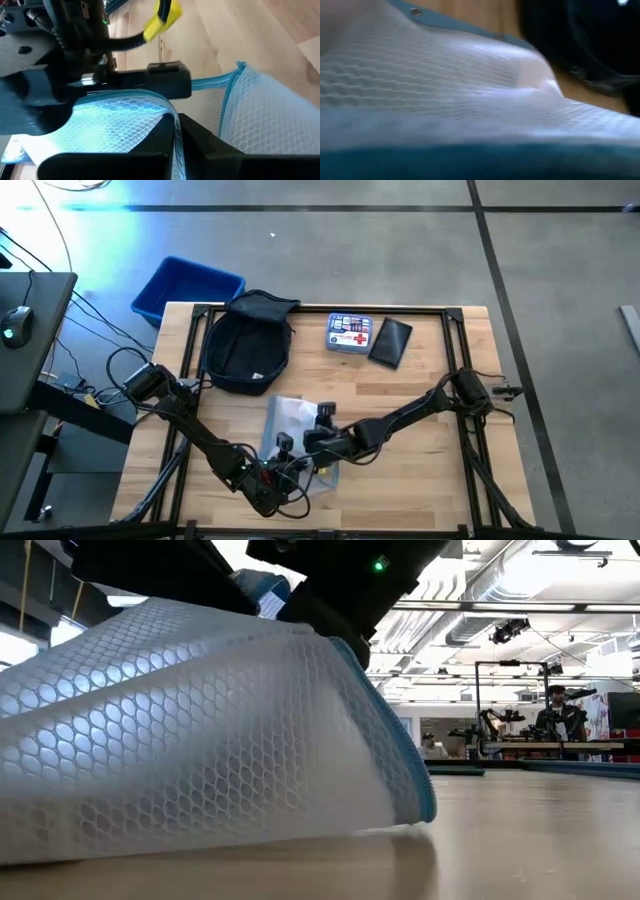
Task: Unpack backpack
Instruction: Put the green headphones in the blue zipper bag
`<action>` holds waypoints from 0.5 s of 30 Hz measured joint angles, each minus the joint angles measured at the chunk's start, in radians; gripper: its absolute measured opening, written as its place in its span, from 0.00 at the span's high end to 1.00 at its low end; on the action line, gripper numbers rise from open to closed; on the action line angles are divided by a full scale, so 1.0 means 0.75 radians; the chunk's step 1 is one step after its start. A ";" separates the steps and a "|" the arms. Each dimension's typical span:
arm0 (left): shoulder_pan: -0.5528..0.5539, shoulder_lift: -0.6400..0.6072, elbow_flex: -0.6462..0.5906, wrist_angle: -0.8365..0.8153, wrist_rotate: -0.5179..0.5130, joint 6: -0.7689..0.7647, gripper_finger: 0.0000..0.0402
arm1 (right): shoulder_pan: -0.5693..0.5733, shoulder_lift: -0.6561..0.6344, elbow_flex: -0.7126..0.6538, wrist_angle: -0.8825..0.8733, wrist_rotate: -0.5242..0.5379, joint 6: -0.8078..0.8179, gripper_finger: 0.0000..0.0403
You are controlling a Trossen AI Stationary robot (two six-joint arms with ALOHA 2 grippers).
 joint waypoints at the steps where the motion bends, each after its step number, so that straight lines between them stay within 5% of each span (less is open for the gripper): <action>1: 0.000 0.000 0.000 -0.002 0.000 0.000 1.00 | 0.000 0.000 0.000 0.000 -0.019 0.000 0.46; 7: -0.002 0.000 0.002 -0.067 -0.033 -0.063 1.00 | 0.052 -0.025 0.000 -0.075 0.005 -0.075 0.34; 15: 0.000 0.000 0.002 -0.102 -0.067 -0.096 1.00 | 0.143 -0.068 -0.001 -0.119 -0.144 -0.111 0.41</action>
